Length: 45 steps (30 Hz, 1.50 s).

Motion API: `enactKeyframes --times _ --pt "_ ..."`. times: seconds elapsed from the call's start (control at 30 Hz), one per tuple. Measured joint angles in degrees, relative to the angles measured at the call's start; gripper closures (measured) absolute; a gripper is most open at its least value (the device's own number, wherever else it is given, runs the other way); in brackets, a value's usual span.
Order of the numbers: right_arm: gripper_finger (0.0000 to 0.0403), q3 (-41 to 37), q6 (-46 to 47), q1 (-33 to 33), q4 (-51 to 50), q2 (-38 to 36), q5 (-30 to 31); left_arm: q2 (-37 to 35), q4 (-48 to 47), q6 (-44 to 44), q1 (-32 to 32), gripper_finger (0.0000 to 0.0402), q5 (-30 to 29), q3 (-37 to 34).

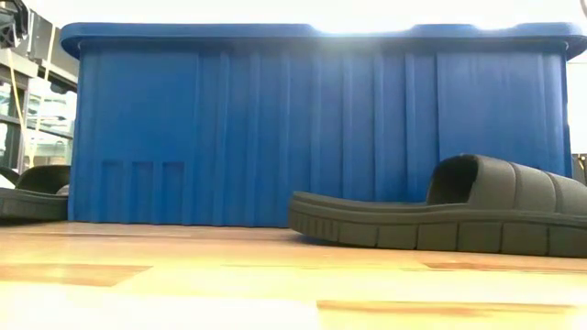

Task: Pick and place slides into bin
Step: Stack the gray slide on top of the gray slide in the blue bin

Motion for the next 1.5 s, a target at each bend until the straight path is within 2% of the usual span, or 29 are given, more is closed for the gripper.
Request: enactKeyframes --times 0.53,0.77,1.0,1.23,1.37,1.5 --pt "0.0403 -0.04 -4.01 -1.12 5.03 0.07 -4.54 0.54 0.11 -0.82 0.00 0.0204 -0.77 0.02" --pt "0.0403 -0.07 0.34 -1.02 -0.44 0.14 -5.03 0.67 -0.13 -4.82 0.02 0.0204 1.59 0.02" --pt "0.0403 -0.07 -1.27 -1.18 2.28 0.17 -5.75 1.74 -0.11 -4.16 0.59 0.0204 1.70 0.02" --pt "0.0403 -0.25 -1.88 -2.05 5.63 1.94 -8.75 3.59 -0.12 -5.09 5.25 0.0208 8.33 0.00" --pt "0.0403 -0.26 -1.42 -1.97 6.28 2.29 -9.07 3.79 -0.07 -5.04 7.53 0.0254 11.69 0.00" --pt "0.0403 -0.24 -2.47 -1.71 5.92 2.34 -7.40 3.77 -0.48 -3.31 8.88 0.0364 13.79 0.00"
